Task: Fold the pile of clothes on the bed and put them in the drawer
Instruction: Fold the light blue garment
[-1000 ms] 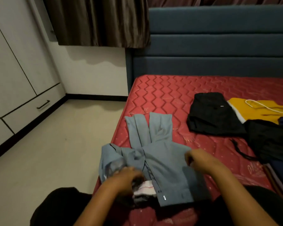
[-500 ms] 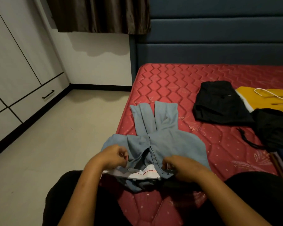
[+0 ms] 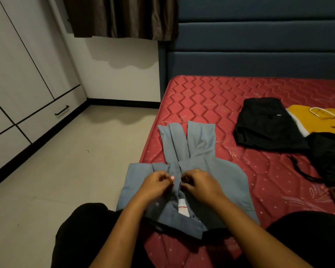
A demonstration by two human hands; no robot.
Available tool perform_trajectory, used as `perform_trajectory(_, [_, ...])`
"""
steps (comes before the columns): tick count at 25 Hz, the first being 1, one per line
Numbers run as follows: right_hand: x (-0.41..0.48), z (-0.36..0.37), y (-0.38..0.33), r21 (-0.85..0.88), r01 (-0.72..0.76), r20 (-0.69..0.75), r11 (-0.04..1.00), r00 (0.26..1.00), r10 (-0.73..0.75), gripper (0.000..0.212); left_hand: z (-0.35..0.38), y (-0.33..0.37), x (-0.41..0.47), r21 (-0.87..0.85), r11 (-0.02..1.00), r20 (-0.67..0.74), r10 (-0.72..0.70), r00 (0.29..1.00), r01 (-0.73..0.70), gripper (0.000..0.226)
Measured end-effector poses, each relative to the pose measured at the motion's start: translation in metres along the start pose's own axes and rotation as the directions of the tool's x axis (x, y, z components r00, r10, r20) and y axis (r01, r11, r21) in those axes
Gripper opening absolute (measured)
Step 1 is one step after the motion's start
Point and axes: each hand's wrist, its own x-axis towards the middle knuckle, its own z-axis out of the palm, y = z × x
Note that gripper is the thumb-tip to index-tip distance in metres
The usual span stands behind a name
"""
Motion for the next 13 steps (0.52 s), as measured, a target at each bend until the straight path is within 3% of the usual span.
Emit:
perform_trajectory(2, [0.0, 0.017, -0.001, -0.069, -0.007, -0.101, 0.998, 0.995, 0.0, 0.029, 0.007, -0.013, 0.018, 0.064, 0.998, -0.167, 0.009, 0.986, 0.002, 0.019])
perform_trajectory(8, [0.012, 0.044, 0.003, -0.216, 0.077, -0.326, 0.973, 0.934, -0.146, 0.004, 0.032, -0.027, 0.058, -0.048, 0.967, -0.058, -0.255, 0.965, 0.252, 0.062])
perform_trajectory(13, [0.017, 0.053, 0.012, -0.265, 0.077, -0.347, 0.961, 0.922, -0.17, 0.034, 0.035, -0.026, 0.083, -0.08, 0.952, 0.017, -0.296, 0.955, 0.296, 0.066])
